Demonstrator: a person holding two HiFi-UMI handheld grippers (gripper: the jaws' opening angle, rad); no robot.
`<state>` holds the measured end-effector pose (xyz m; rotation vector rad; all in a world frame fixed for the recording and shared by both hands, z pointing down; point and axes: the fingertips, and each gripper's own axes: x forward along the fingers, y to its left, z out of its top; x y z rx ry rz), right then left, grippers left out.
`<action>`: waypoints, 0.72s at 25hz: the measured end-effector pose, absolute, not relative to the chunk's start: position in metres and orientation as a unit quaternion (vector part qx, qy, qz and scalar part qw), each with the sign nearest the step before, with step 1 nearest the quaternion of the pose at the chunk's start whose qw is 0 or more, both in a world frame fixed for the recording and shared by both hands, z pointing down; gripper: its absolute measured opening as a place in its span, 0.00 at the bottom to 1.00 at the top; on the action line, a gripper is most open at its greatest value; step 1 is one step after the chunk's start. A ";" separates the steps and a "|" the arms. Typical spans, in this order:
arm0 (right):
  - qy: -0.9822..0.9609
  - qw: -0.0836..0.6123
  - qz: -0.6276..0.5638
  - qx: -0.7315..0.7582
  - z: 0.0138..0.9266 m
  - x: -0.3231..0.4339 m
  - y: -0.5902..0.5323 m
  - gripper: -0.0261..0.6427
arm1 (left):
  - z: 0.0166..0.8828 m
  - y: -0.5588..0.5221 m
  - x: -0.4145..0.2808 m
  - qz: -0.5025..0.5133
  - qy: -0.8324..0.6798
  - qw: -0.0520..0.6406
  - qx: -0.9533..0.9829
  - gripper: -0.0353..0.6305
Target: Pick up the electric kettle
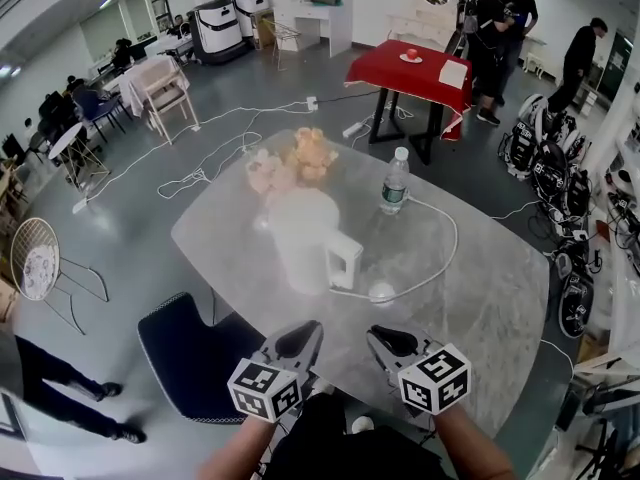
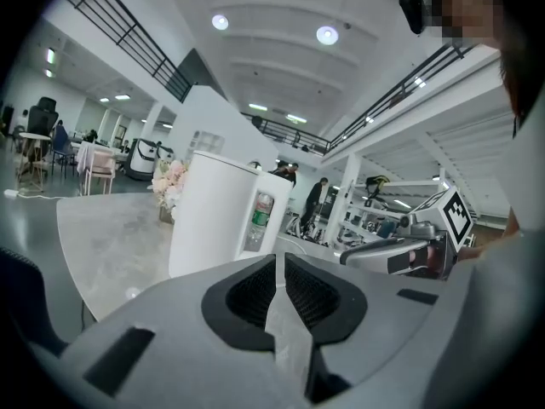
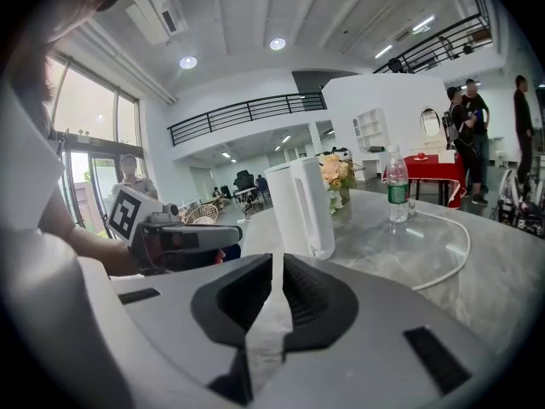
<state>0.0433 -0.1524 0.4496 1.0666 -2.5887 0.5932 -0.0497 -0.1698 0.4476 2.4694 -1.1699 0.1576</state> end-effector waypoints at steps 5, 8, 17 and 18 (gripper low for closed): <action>-0.894 0.140 0.209 0.371 0.452 0.031 -0.178 0.05 | 0.448 -0.200 -0.066 0.047 -0.421 0.202 0.883 0.09; -0.891 0.142 0.213 0.375 0.458 0.023 -0.196 0.05 | 0.453 -0.214 -0.076 0.047 -0.424 0.203 0.882 0.09; -0.877 0.163 0.214 0.397 0.474 0.012 -0.243 0.28 | 0.471 -0.256 -0.115 0.055 -0.438 0.212 0.872 0.20; -0.877 0.166 0.218 0.395 0.477 0.011 -0.246 0.31 | 0.475 -0.259 -0.118 0.058 -0.437 0.213 0.872 0.23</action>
